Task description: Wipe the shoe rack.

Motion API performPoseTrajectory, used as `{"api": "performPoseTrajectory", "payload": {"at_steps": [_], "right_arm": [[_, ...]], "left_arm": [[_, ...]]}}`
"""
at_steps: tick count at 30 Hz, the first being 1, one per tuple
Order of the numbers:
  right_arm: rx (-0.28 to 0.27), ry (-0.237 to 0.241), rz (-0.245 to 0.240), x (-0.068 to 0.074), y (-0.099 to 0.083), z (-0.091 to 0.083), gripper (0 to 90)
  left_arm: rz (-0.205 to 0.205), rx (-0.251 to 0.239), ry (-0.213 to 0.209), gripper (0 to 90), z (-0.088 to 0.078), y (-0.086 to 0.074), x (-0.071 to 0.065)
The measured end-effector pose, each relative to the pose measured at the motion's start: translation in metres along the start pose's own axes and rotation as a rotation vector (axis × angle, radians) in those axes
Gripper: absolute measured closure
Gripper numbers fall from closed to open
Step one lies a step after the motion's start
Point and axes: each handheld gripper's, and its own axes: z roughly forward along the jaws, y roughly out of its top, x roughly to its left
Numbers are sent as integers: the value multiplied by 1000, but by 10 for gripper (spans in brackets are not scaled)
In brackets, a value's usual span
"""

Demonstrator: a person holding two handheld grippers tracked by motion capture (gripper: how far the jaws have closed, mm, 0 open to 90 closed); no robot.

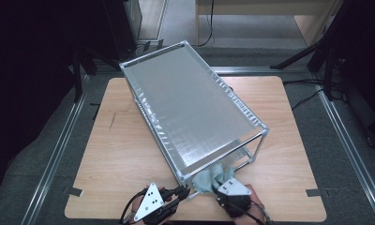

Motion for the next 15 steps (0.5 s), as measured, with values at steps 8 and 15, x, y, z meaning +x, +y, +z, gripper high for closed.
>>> {"api": "performPoseTrajectory", "payload": {"at_steps": [8,15], "right_arm": [[-6,65,3,-2,2,1,788],[-13,-47,79,-44,-4,-1,789]], "left_arm": [[0,-1,-3,817,0,0,0],[2,0,-3,818,0,-1,1]]}}
